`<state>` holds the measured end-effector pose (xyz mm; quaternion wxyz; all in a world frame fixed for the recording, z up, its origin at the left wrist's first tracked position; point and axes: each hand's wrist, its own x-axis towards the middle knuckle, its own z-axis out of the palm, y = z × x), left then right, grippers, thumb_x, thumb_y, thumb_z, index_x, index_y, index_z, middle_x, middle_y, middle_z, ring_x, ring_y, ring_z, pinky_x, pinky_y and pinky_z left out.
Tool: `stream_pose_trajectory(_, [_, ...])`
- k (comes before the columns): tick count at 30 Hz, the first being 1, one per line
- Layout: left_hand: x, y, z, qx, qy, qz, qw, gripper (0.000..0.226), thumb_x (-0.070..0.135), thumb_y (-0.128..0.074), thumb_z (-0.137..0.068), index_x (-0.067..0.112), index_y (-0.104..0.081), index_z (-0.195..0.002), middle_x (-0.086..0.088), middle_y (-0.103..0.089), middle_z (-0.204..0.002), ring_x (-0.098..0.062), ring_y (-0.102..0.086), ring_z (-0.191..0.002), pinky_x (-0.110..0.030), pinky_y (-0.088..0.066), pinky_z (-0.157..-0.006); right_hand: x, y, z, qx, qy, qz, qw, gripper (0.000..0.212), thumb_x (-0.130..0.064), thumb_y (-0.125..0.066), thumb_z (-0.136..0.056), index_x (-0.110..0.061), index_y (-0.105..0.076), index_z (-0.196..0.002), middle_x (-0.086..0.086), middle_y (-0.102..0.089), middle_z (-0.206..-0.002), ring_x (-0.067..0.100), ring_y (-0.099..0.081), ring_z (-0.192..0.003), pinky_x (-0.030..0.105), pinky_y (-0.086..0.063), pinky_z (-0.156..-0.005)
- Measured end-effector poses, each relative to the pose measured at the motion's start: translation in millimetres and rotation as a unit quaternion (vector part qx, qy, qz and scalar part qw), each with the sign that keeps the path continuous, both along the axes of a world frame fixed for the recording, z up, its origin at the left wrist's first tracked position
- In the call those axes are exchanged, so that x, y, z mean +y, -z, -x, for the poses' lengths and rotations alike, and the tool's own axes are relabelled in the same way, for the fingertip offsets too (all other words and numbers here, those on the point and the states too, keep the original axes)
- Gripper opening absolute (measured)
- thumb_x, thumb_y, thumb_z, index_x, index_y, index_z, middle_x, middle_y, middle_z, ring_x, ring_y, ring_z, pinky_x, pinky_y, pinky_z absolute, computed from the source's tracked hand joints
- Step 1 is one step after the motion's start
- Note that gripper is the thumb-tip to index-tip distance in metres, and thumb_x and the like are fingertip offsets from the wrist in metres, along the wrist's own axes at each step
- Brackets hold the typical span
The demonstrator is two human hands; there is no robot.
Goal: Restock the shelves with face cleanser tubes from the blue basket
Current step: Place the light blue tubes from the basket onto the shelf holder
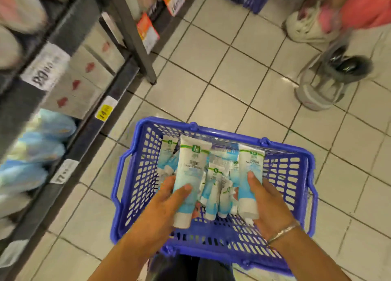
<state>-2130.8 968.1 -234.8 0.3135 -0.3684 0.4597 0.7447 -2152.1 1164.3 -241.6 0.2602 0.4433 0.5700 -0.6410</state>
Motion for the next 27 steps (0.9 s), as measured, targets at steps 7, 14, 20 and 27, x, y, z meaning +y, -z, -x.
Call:
stream_pose_trajectory(7, [-30.0, -143.2, 23.0, 0.060, -0.027, 0.032, 0.997, 0.015, 0.013, -0.058, -0.078, 0.018, -0.062, -0.092, 0.008, -0.071, -0.065, 0.000, -0.063, -0.051, -0.013, -0.047, -0.044, -25.7, -144.0, 42.7, 0.077, -0.008, 0.005, 0.997, 0.017, -0.030, -0.057, -0.084, -0.018, -0.062, -0.094, 0.000, -0.068, -0.067, 0.012, -0.064, -0.053, 0.024, -0.052, -0.046])
stream_pose_trajectory(14, [-83.7, -306.0, 48.0, 0.112, -0.082, 0.006, 0.990, 0.036, 0.028, -0.058, -0.069, 0.007, -0.061, -0.098, -0.009, -0.071, -0.072, -0.016, -0.068, -0.058, -0.026, -0.052, -0.047, -75.1, -320.6, 62.6, 0.148, 0.017, 0.061, 0.987, 0.023, -0.034, -0.050, -0.091, -0.012, -0.058, -0.092, 0.006, -0.062, -0.063, 0.011, -0.060, -0.046, 0.019, -0.047, -0.041])
stream_pose_trajectory(20, [-97.6, -435.6, 6.9, 0.145, -0.156, -0.009, 0.977, 0.041, 0.033, -0.065, -0.062, 0.010, -0.063, -0.096, -0.009, -0.072, -0.078, -0.018, -0.069, -0.065, -0.032, -0.057, -0.054, -101.9, -445.9, 41.7, 0.187, -0.015, 0.079, 0.979, 0.022, -0.034, -0.047, -0.093, -0.015, -0.058, -0.093, 0.007, -0.066, -0.067, 0.011, -0.062, -0.046, 0.021, -0.049, -0.040])
stream_pose_trajectory(27, [-122.3, -545.1, -91.5, 0.169, -0.351, 0.048, 0.920, 0.045, 0.030, -0.062, -0.063, 0.006, -0.059, -0.101, -0.008, -0.071, -0.069, -0.016, -0.067, -0.055, -0.033, -0.055, -0.049, -168.8, -533.4, 7.3, 0.243, -0.227, 0.137, 0.933, 0.021, -0.036, -0.044, -0.093, -0.020, -0.057, -0.096, 0.003, -0.064, -0.077, 0.016, -0.061, -0.062, 0.029, -0.049, -0.053])
